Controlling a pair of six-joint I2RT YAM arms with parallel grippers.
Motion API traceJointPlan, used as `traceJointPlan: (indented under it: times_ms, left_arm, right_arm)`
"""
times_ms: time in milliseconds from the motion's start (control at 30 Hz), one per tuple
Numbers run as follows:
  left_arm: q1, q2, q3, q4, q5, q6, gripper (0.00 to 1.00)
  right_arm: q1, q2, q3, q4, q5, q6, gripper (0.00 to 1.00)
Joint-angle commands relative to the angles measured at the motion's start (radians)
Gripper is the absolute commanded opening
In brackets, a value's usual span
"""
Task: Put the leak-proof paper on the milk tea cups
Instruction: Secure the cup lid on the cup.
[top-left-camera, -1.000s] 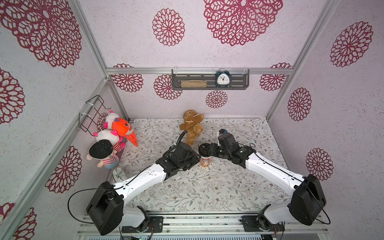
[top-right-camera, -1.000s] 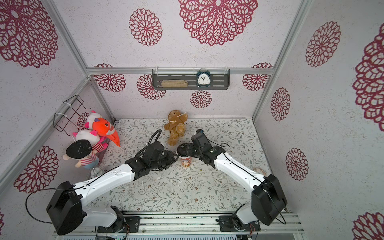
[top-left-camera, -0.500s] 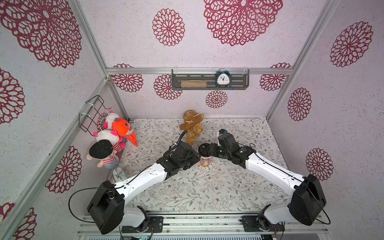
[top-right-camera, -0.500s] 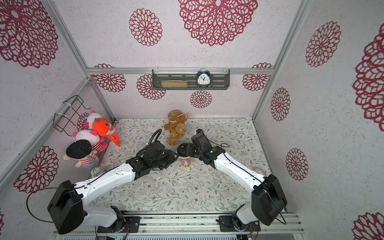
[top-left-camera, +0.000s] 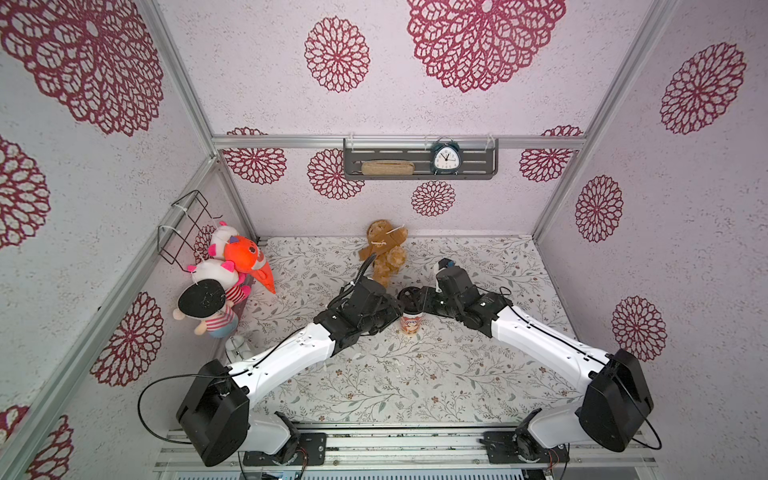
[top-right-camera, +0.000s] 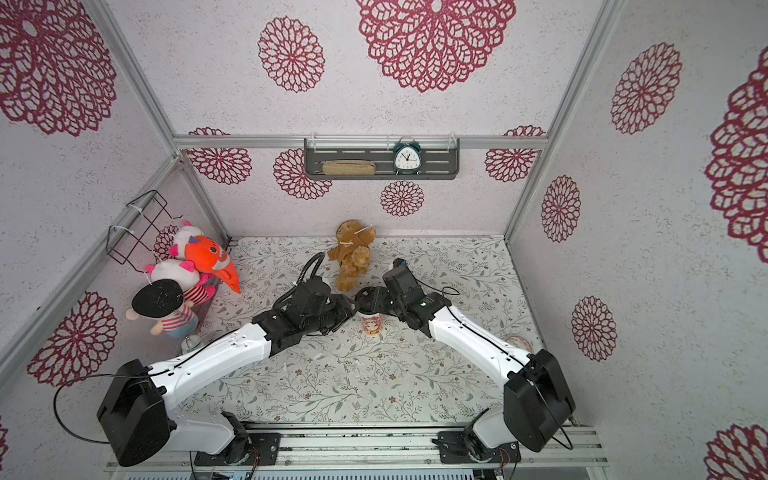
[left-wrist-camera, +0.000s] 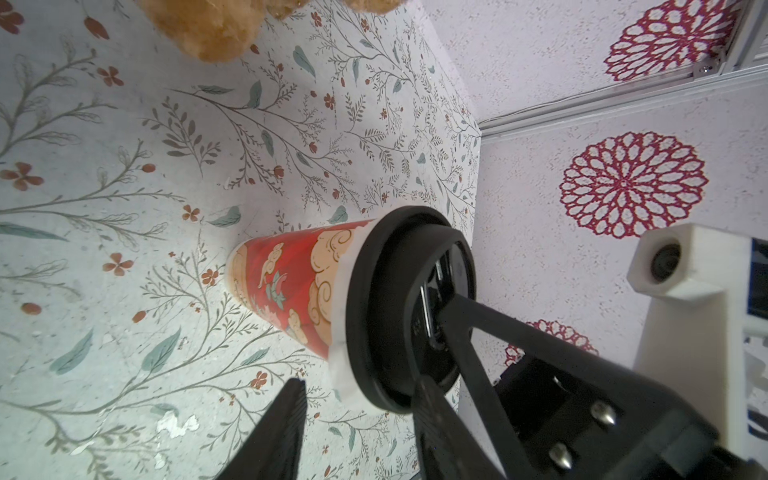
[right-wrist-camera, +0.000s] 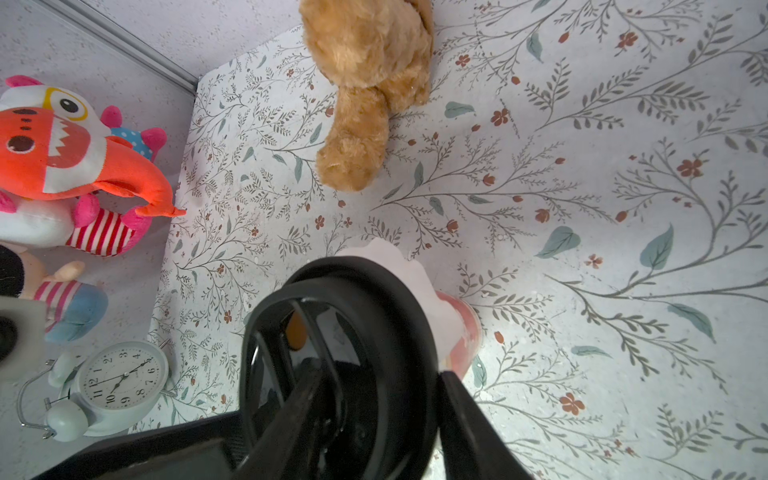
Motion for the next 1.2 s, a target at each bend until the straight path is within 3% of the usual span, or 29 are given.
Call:
traceJointPlan:
  times_ms: [0,500,1167]
  left_arm:
    - [-0.010,0.010,0.009,0.010,-0.020,0.007,0.47]
    - [-0.009,0.023,-0.023,0.024,-0.019,-0.004,0.45]
    - [-0.010,0.060,-0.070,0.071,-0.018,-0.027,0.35]
  right_arm:
    - [0.012,0.057,-0.072,-0.235,-0.023,-0.026,0.46]
    - [0.012,0.055,-0.073,-0.238,-0.023,-0.027,0.46]
    - [0.012,0.053,-0.076,-0.237,-0.025,-0.026,0.46]
